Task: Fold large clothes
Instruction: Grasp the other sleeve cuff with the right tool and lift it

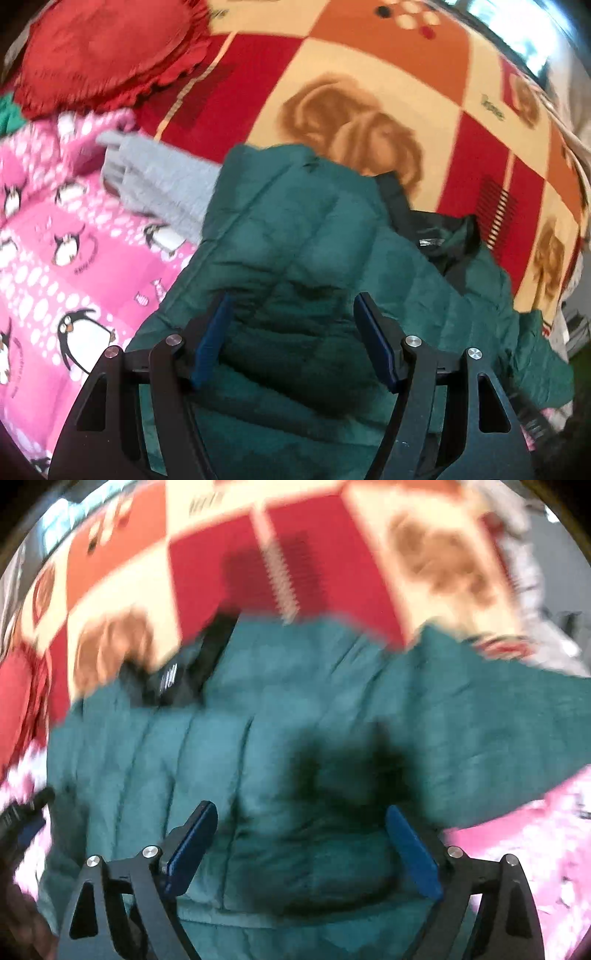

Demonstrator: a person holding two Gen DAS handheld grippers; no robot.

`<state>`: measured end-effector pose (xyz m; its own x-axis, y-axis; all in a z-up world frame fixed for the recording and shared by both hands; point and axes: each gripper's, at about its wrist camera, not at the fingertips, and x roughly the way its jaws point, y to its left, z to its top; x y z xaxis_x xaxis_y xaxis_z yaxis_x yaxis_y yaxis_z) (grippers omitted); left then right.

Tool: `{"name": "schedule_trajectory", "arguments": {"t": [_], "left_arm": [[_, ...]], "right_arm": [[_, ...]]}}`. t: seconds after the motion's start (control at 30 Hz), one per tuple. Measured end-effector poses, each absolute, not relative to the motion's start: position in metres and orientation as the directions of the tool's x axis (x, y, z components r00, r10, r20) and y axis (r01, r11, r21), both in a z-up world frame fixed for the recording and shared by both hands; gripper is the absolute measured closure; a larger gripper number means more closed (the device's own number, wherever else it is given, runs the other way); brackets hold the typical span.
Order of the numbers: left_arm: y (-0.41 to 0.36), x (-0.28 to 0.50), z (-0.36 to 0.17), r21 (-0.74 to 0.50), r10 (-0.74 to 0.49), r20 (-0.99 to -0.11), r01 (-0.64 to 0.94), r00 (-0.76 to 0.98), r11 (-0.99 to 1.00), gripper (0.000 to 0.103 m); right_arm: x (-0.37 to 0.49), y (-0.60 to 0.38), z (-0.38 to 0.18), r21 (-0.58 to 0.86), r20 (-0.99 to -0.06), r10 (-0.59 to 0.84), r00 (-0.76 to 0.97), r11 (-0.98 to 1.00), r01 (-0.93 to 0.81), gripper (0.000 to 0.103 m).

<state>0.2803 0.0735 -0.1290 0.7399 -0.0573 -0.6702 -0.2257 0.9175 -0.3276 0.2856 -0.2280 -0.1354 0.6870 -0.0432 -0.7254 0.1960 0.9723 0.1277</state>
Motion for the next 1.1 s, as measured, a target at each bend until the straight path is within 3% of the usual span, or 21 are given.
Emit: {"name": "schedule_trajectory", "arguments": {"t": [0.17,0.8,0.93,1.1], "left_arm": [[0.055,0.278,-0.120,-0.289,-0.069,-0.659,-0.166,0.749,0.943,0.035],[0.048,0.278,-0.119,-0.305,-0.076,-0.674,-0.183,0.735,0.935,0.035],[0.031,0.272,-0.121,-0.320,-0.112,-0.676,-0.153,0.729,0.935,0.035],[0.007,0.269,-0.129,-0.280,-0.138,-0.693,-0.088,0.708,0.956,0.035]], "right_arm": [[0.263,-0.226,-0.108,0.059,-0.666,-0.147,0.731,0.967,0.249,0.005],[0.246,-0.254,-0.112,0.078,-0.671,-0.164,0.723,0.954,0.289,0.005],[0.250,-0.310,-0.124,0.153,-0.681,-0.156,0.715,0.925,0.348,0.005],[0.235,-0.424,-0.139,0.136,-0.663,-0.344,0.665,0.818,0.559,0.005]]}}
